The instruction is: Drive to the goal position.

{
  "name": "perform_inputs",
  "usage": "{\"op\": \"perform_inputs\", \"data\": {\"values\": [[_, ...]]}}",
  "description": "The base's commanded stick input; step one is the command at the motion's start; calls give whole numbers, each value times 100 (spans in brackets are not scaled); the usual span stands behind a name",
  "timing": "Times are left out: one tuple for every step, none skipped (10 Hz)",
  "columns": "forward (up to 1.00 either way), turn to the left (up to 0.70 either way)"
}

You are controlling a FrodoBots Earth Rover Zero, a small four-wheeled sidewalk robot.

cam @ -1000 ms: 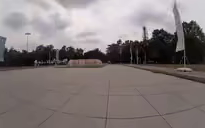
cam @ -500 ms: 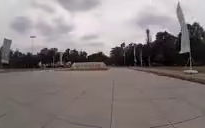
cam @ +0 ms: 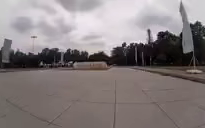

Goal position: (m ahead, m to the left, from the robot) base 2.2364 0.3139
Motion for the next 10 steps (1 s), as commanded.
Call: {"op": "perform_inputs", "data": {"values": [[60, 0], [60, 0], [60, 0], [60, 0], [60, 0], [60, 0], [60, 0], [60, 0], [60, 0], [60, 0]]}}
